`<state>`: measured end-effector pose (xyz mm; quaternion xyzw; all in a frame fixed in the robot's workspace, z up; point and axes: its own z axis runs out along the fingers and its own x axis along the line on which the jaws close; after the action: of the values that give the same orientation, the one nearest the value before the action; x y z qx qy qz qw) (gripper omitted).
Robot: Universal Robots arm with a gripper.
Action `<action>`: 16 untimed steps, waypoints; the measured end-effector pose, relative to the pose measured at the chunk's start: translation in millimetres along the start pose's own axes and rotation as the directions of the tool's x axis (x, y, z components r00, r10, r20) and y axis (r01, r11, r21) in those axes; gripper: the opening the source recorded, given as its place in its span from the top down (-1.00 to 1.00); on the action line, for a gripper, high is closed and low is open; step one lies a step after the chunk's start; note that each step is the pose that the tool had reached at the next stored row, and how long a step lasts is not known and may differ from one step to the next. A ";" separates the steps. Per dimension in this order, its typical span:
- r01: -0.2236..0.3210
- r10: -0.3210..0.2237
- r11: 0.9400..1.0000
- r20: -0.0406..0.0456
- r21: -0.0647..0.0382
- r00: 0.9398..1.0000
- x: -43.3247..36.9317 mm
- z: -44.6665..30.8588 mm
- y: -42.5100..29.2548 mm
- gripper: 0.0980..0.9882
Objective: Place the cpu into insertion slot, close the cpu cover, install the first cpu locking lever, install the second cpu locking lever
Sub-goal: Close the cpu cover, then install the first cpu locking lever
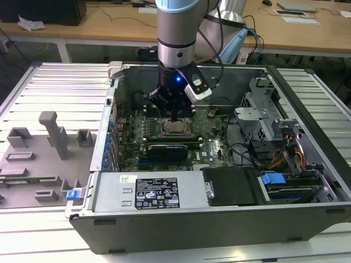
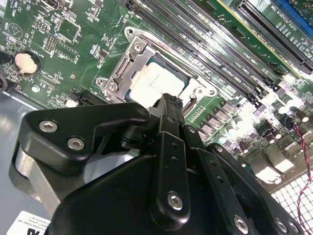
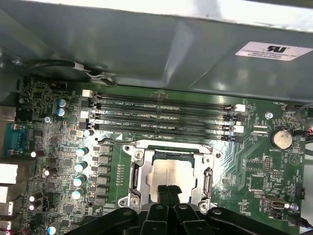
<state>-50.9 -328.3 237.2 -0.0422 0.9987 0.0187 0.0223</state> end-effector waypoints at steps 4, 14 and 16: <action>0.000 0.000 1.000 0.000 0.000 1.000 0.0 -0.2 0.0 0.98; 0.000 0.000 1.000 0.000 0.000 1.000 0.0 -0.4 0.0 0.98; 0.000 0.000 1.000 0.000 0.000 1.000 0.0 -0.4 0.0 0.98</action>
<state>-50.9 -328.4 237.6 -0.0421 0.9987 0.0186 0.0223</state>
